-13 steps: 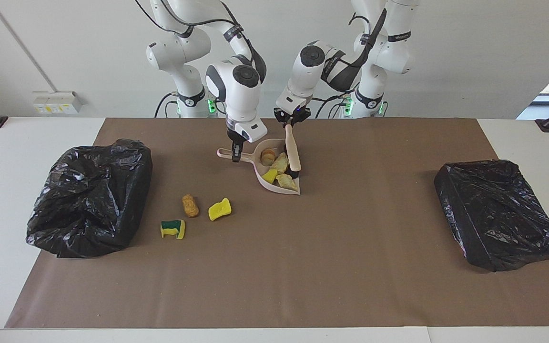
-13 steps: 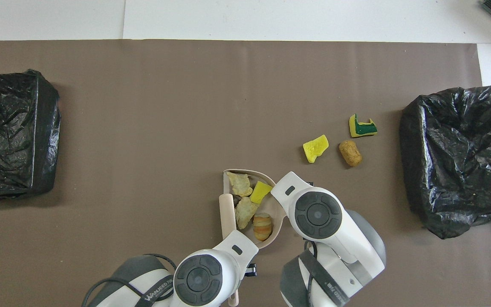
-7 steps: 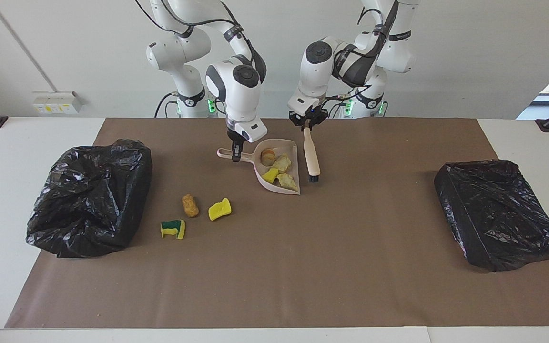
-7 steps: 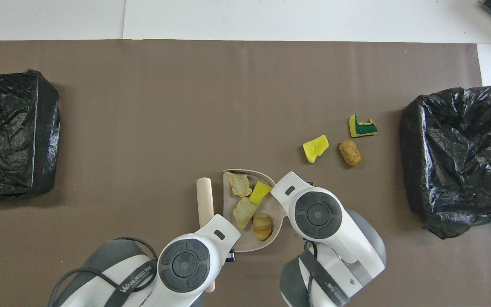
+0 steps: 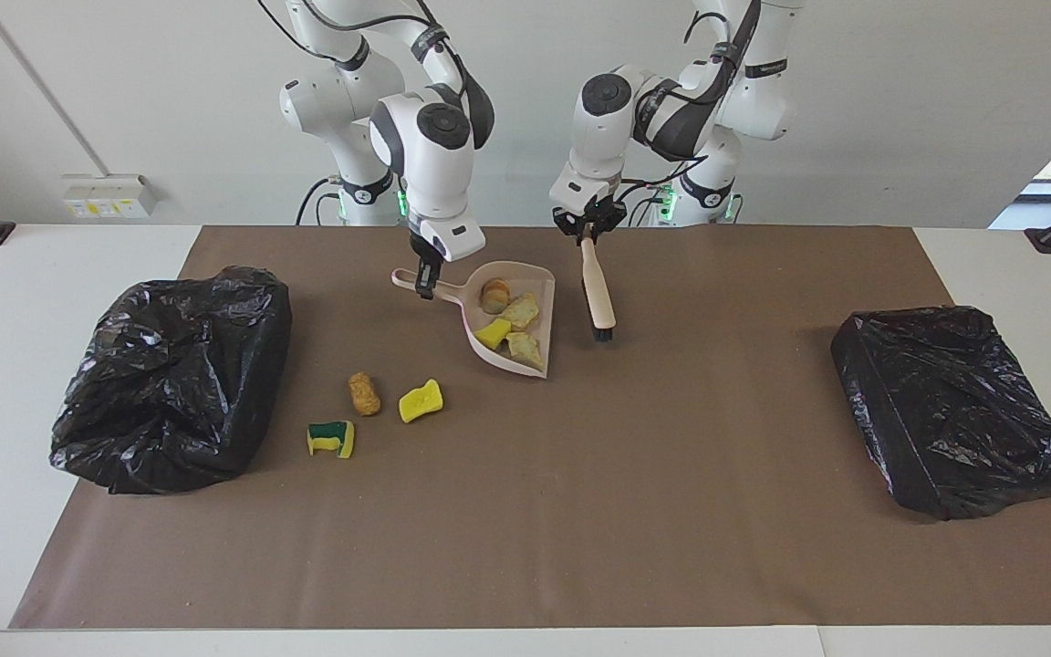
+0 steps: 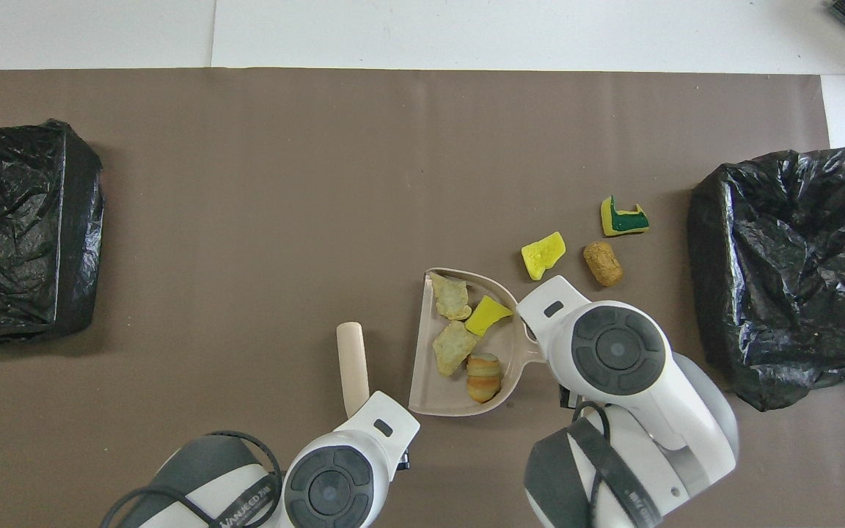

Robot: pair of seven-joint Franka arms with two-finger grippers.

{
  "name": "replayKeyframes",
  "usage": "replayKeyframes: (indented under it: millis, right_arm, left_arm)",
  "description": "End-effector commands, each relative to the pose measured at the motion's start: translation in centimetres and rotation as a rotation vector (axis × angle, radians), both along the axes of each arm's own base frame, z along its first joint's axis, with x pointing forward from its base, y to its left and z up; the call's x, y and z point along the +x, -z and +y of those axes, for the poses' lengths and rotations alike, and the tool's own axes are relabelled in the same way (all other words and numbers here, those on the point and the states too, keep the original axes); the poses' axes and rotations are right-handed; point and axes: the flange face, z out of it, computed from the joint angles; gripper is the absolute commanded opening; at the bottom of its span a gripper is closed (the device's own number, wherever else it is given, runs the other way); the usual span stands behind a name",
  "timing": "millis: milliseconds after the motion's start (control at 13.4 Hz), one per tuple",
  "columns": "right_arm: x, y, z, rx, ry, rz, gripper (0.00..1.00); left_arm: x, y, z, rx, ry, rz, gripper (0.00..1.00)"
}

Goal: Sweep and dump trash in bin
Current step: 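Sweep the remaining pieces into the dustpan with the left gripper's brush, then carry the loaded dustpan to the black bin with the right gripper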

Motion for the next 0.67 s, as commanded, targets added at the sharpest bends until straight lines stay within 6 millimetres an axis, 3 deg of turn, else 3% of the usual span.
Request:
replayKeyframes:
  millis: [0,299,599]
  right_arm:
    - [1.7,-4.0,-3.5,-0.006,0.064,-0.027,0.00]
    - [4.5,-10.2,-13.7,0.020,0.178,-0.081,0.00]
    - [5.6,-11.3,-25.5,0.029,0.256,-0.109,0.00]
  left_arm:
    - [-4.4,1.1,-1.4,-0.001,-0.008,-0.044,0.00]
    - [-11.2,3.3,-4.2,-0.026,0.022,-0.072,0.00]
    - [-13.9,3.7,-5.7,-0.049,0.034,-0.057,0.00]
